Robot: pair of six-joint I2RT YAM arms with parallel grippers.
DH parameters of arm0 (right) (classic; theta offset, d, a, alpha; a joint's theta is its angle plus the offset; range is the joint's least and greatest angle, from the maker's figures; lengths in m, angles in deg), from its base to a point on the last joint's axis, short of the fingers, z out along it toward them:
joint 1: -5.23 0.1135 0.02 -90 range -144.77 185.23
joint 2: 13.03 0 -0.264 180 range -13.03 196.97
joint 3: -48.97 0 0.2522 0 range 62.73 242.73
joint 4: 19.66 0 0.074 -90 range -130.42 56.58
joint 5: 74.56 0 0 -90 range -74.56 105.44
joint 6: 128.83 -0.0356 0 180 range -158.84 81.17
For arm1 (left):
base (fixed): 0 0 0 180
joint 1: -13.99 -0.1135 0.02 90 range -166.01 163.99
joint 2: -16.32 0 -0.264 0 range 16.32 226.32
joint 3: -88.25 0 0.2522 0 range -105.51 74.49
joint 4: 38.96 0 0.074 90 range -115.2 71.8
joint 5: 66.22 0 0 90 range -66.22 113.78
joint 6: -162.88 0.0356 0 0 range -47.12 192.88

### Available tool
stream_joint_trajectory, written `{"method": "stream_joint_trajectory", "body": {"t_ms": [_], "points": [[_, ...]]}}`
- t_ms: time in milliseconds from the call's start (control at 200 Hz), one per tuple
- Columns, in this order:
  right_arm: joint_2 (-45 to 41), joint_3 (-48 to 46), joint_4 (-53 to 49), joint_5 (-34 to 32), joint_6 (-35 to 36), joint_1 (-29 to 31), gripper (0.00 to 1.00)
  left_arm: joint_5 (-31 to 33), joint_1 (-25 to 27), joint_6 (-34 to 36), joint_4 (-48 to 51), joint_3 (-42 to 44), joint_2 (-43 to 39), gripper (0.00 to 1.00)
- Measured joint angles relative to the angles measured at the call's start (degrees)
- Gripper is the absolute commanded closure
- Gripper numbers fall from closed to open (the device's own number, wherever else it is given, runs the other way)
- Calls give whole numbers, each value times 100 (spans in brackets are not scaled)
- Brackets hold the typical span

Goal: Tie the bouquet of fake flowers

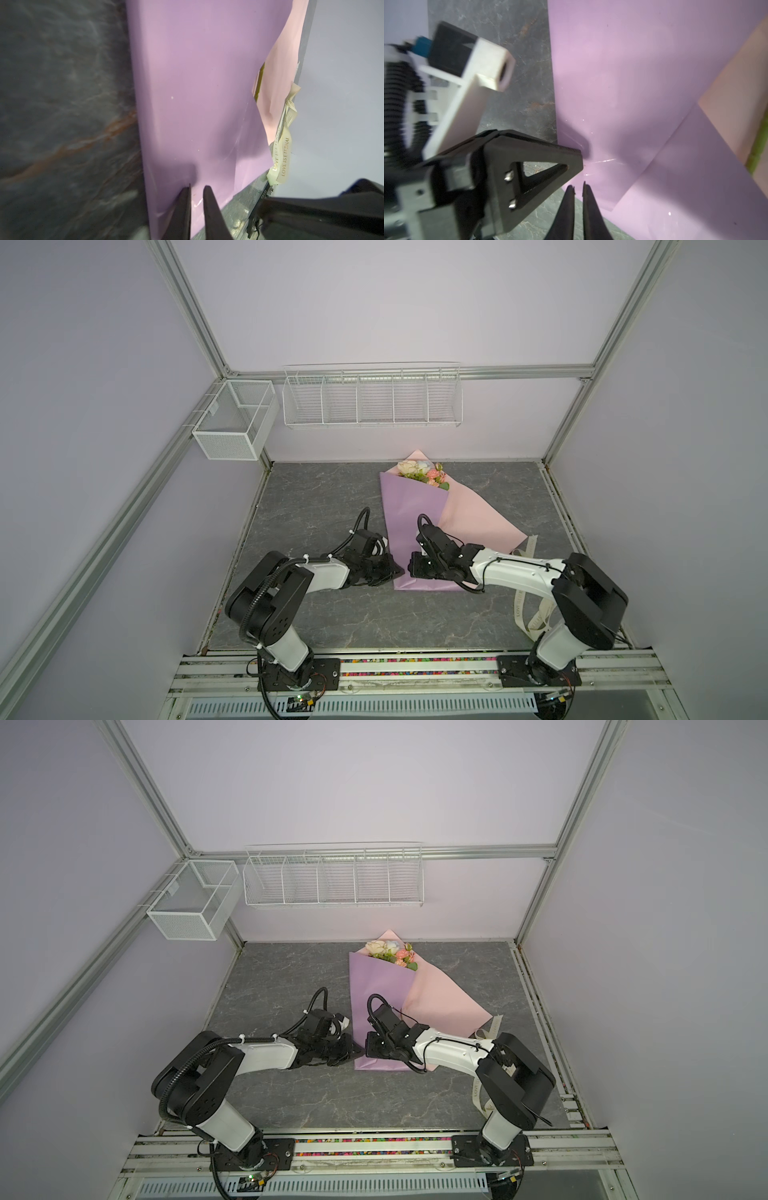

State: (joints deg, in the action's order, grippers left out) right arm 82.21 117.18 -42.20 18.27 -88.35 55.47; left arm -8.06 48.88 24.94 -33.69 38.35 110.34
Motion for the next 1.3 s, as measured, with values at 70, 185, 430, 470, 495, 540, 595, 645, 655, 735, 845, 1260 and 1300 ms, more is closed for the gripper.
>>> {"method": "stream_joint_trajectory", "body": {"t_ms": [70, 185, 430, 470, 495, 540, 595, 645, 655, 735, 845, 1260, 1300], "points": [[173, 0, 42, 122, -13, 0, 90, 0, 0, 0, 0, 0, -7, 86], [407, 2, 179, 350, -22, 2, 90, 2, 0, 0, 0, 0, -11, 87], [654, 44, 236, 518, -17, 2, 91, 2, 0, 2, 26, 0, -61, 87], [686, 44, 236, 518, -17, 2, 92, 4, 0, 2, 52, 0, -94, 87], [699, 44, 243, 522, -15, 2, 92, 4, 0, 2, 76, 0, -125, 87], [702, 42, 245, 535, -17, 2, 92, 11, 0, 9, 136, 0, -199, 86], [702, 33, 254, 538, -17, 2, 92, 35, 0, 33, 249, -22, -302, 85], [702, 22, 267, 535, -17, 2, 92, 70, -9, 94, 450, -129, -376, 83], [702, 22, 267, 535, -17, 0, 92, 70, -11, 103, 479, -151, -382, 83], [702, 17, 271, 533, -17, 2, 92, 81, -90, 249, 730, -428, -400, 83], [702, 17, 269, 520, -15, 0, 93, 24, -420, 457, 979, -925, -326, 83], [699, 13, 264, 509, 24, 0, 94, -280, -1045, 1182, 1517, -2802, 1335, 83], [699, 13, 264, 511, 24, 0, 94, -302, -1054, 1233, 1554, -2927, 1504, 83]]}}
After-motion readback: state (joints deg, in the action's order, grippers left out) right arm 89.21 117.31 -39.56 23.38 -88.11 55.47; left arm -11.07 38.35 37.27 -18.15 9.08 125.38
